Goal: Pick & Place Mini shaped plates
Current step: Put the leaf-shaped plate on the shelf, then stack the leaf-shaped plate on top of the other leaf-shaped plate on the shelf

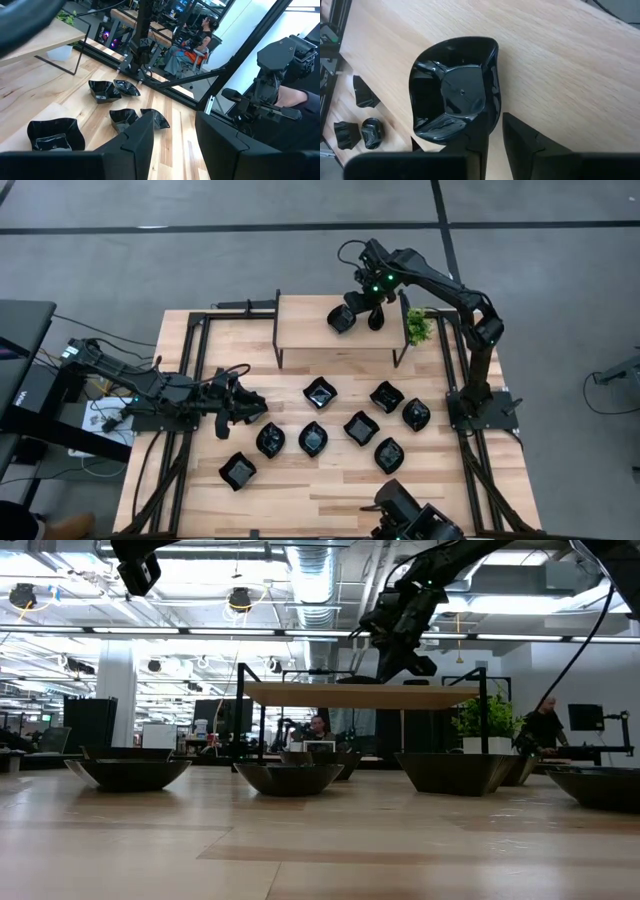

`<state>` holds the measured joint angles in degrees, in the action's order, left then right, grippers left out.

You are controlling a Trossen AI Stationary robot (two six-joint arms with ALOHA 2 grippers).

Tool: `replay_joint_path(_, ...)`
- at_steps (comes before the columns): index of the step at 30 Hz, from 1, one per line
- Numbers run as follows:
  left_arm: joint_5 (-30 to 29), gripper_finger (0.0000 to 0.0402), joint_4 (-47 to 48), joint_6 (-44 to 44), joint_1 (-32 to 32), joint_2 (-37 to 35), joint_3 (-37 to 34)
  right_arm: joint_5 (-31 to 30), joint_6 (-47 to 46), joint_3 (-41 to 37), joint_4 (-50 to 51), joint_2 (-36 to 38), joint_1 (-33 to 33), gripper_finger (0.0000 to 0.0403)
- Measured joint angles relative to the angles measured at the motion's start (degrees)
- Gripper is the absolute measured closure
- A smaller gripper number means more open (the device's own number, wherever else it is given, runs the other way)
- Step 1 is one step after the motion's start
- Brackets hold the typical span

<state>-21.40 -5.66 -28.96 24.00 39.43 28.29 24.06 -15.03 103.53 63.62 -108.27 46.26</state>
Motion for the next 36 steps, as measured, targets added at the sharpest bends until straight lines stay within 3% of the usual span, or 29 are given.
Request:
replay_joint_path(22,0.0,0.0257,0.0,0.0,0.0,0.0,0.0,-3.0,4.8,0.9,1.8,0.7,-0.7,0.0353)
replay_joint_path(30,0.0,0.0257,0.0,0.0,0.0,0.0,0.0,-3.1,11.0,1.8,3.3,8.3,-4.3,0.0353)
replay_joint_path(36,0.0,0.0257,0.0,0.2,0.0,0.0,0.0,-3.1,14.1,1.8,6.9,16.5,-10.5,0.0353)
